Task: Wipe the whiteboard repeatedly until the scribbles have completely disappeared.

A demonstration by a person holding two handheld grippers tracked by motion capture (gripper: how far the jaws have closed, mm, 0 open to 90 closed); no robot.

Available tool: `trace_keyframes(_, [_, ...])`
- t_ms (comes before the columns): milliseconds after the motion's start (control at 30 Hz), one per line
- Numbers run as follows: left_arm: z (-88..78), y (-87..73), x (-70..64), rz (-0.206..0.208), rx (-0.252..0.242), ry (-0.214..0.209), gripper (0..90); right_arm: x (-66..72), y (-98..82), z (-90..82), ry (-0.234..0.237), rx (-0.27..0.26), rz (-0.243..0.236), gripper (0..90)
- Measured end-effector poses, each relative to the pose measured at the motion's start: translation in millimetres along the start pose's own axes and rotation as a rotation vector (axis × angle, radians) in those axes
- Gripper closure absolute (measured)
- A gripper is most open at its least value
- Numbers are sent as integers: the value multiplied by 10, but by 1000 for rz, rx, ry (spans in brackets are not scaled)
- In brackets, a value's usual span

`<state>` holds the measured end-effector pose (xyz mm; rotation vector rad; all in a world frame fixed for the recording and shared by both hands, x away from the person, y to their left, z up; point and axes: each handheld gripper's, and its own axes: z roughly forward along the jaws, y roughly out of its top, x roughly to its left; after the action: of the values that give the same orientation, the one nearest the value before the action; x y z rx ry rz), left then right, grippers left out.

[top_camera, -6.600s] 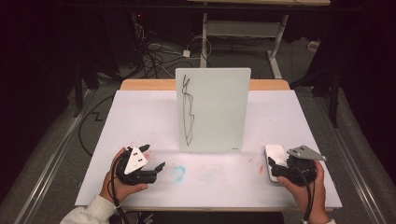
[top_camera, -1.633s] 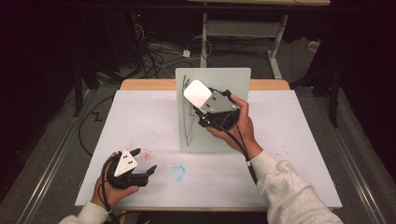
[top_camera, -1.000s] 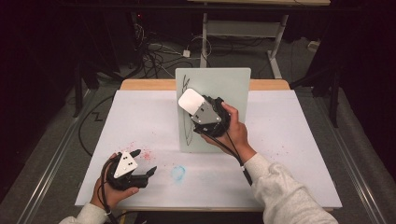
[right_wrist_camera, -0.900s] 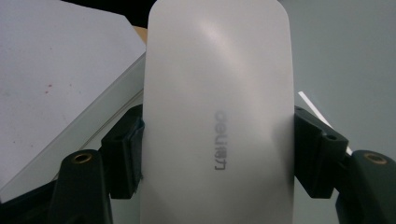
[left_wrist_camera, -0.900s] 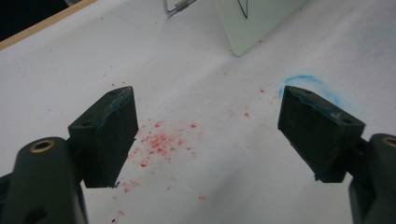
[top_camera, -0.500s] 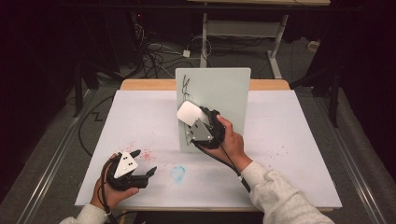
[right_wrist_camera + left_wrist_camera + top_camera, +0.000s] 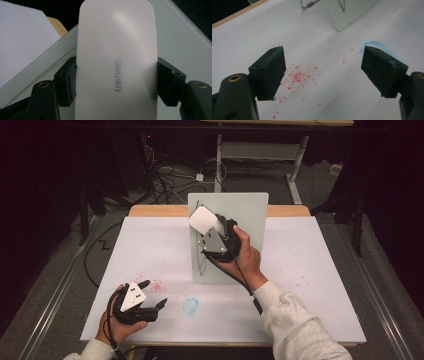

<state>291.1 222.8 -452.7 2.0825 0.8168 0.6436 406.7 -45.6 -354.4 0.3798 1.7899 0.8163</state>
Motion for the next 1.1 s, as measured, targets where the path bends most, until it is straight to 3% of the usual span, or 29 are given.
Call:
trace_keyframes(133, [-14,-2,2,-1,-10,-3,193,37,-22,-5,-5,7,1,310])
trace_keyframes(267, [-21,-2,1,3,-15,-6,193,199,-119,-32,53,20,-43,310])
trace_keyframes(467, [-28,9,2,2,-24,-13,192,430,-310,-97,76,53,-102,310])
trace_keyframes(567, [-33,14,-3,5,-27,-12,192,497,-358,-109,62,59,-168,310])
trace_keyframes(633, [-35,14,-2,2,-30,-13,192,439,-328,-106,87,63,-138,310])
trace_keyframes(800, [-32,16,-6,2,-31,-12,192,229,-222,-85,55,53,-47,310])
trace_keyframes(933, [-37,11,-2,-1,-31,-11,192,110,-180,-76,37,46,-12,310])
trace_keyframes(1100, [-40,9,-5,1,-27,-10,192,217,-235,-92,56,57,-18,310])
